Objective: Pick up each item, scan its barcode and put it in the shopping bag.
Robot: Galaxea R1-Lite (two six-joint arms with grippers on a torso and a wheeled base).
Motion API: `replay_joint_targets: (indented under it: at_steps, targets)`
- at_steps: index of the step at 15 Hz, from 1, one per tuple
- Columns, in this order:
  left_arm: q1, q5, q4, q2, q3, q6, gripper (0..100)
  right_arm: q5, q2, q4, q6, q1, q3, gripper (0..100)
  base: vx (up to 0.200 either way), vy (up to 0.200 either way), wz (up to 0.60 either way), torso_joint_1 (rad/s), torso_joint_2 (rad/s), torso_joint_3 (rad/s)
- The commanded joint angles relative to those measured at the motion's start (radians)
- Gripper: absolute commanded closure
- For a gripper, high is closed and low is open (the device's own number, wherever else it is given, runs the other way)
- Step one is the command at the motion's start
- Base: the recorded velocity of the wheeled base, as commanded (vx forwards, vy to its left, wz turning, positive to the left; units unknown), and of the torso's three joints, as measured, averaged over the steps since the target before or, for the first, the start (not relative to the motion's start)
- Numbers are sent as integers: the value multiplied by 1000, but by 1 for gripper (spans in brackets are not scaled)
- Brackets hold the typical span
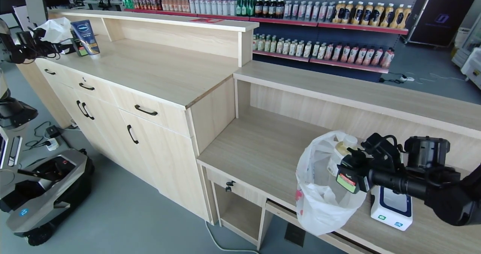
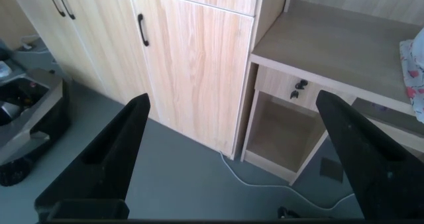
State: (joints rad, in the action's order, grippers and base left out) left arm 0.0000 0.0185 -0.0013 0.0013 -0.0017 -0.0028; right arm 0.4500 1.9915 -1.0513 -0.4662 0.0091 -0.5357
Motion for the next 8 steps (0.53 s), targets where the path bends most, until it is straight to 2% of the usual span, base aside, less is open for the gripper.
replay_joint_targets:
  at_steps: [1,8]
  targets:
    - [0,0,0,0,0,0,0,1,165,-87,0,34,-4,100,0,0,0,0,0,0]
    - [0,0,0,0,0,0,0,1,334,-205,17,31,-86,100,0,0,0,0,0,0]
